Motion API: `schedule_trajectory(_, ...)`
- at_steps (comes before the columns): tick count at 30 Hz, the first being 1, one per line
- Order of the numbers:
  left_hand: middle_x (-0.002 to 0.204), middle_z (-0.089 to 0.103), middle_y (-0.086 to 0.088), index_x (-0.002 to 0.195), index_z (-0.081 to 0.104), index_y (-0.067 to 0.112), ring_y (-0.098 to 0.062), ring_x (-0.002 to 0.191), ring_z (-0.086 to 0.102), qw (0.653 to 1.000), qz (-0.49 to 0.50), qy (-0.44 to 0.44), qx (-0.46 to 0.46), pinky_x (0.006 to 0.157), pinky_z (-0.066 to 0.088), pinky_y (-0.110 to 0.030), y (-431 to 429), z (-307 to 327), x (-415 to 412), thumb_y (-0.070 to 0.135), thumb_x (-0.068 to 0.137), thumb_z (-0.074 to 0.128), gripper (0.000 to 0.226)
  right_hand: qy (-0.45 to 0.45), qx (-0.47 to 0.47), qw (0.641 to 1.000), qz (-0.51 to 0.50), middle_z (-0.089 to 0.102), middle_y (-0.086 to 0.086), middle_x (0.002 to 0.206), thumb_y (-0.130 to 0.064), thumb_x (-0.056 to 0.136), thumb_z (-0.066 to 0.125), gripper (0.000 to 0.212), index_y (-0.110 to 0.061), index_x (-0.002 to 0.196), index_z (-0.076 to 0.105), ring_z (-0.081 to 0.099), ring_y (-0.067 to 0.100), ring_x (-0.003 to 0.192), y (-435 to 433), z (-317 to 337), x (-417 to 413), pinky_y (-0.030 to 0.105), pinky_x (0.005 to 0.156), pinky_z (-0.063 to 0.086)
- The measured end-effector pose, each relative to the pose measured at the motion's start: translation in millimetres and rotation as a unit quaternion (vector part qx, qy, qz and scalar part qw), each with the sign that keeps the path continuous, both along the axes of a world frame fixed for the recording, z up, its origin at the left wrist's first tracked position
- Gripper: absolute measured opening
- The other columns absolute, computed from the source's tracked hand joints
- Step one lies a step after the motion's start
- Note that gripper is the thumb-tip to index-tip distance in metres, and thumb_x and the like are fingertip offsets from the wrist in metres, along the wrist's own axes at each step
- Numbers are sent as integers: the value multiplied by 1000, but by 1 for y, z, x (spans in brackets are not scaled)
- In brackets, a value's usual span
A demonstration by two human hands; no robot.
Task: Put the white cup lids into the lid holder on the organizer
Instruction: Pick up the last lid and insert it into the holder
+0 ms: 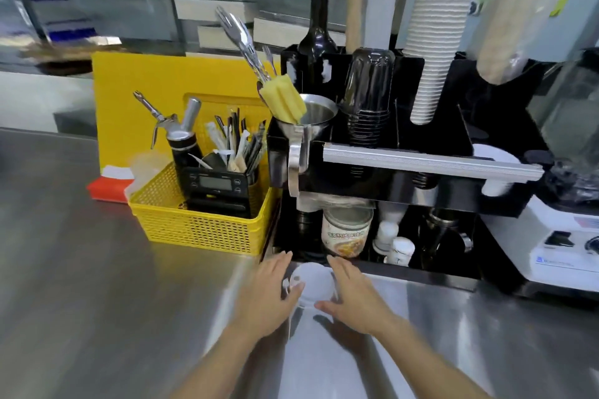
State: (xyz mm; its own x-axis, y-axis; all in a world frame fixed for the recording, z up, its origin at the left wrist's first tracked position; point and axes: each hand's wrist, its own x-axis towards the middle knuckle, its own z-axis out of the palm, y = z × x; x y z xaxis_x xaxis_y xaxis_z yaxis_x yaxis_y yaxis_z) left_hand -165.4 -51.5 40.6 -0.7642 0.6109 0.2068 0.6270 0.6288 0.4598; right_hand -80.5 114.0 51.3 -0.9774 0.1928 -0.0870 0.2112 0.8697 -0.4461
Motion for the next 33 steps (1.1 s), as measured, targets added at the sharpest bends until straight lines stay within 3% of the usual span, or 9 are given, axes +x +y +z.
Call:
schedule_trajectory(5, 146, 39, 3, 142, 25, 20, -15, 133, 34, 998, -8, -58, -15, 110, 24, -27, 10, -32, -5, 51, 87, 46, 67, -28, -17, 999, 7, 11, 4, 157, -48, 84, 57, 88, -14, 147, 5, 11, 19, 143, 2, -25, -14, 34, 115, 12)
schedule_trajectory(9, 143, 42, 3, 140, 29, 20, -15, 133, 34, 997, -18, -76, -27, 110, 24, -28, 17, -52, -9, 60, 81, 34, 72, -27, -22, 999, 11, 14, 5, 156, -48, 86, 54, 83, -13, 146, 10, 14, 19, 142, 3, -44, -22, 33, 113, 14)
schedule_trajectory(12, 140, 46, 3, 139, 32, 19, -16, 130, 38, 996, -11, -90, -1, 109, 27, -30, 18, -57, -10, 51, 83, 46, 66, -8, -21, 1000, -2, 18, 5, 155, -49, 86, 54, 79, -13, 145, 16, 15, 19, 142, 3, -53, -26, 32, 111, 14)
schedule_trajectory(17, 141, 44, 6, 138, 34, 21, -11, 130, 35, 995, -7, -90, 39, 102, 17, -14, 17, -45, -5, 43, 85, 55, 61, 50, -67, 996, -14, 30, 7, 148, -50, 80, 59, 75, -13, 140, 32, 25, 24, 136, 1, -51, -23, 33, 112, 21)
schedule_trajectory(22, 145, 39, 8, 138, 33, 24, -7, 132, 29, 995, -32, -41, 87, 102, 14, -13, 22, -3, 2, 44, 85, 56, 61, 125, -79, 989, -31, 33, 5, 146, -65, 70, 41, 81, -15, 134, 41, 28, 20, 132, 5, -10, -8, 27, 109, 21)
schedule_trajectory(24, 144, 39, 10, 138, 34, 25, -4, 130, 29, 993, -43, -15, 106, 103, 16, -15, 26, 19, 6, 49, 83, 56, 63, 162, -59, 985, -28, 39, 5, 142, -66, 69, 42, 81, -14, 131, 45, 32, 20, 129, 10, 16, 1, 22, 104, 19)
schedule_trajectory(27, 137, 42, 15, 136, 37, 27, 2, 124, 26, 988, -62, 23, 143, 104, 21, -21, 37, 54, 16, 55, 79, 52, 65, 217, -33, 975, -36, 45, 5, 137, -77, 66, 43, 89, -13, 127, 51, 39, 22, 125, 20, 56, 20, 26, 102, 27)
schedule_trajectory(29, 130, 42, 19, 134, 38, 28, 1, 122, 28, 981, -87, 55, 164, 106, 25, -24, 48, 80, 22, 59, 79, 48, 65, 241, -30, 969, -45, 43, 2, 138, -74, 68, 47, 83, -17, 127, 50, 35, 16, 126, 29, 84, 35, 32, 105, 33)
schedule_trajectory(33, 131, 51, 7, 131, 44, 21, -2, 119, 34, 966, -150, 98, 189, 106, 25, -26, 81, 138, 29, 60, 76, 43, 68, 298, 0, 952, -65, 42, 0, 136, -61, 71, 61, 73, -15, 127, 51, 33, 15, 127, 54, 141, 60, 27, 106, 25)
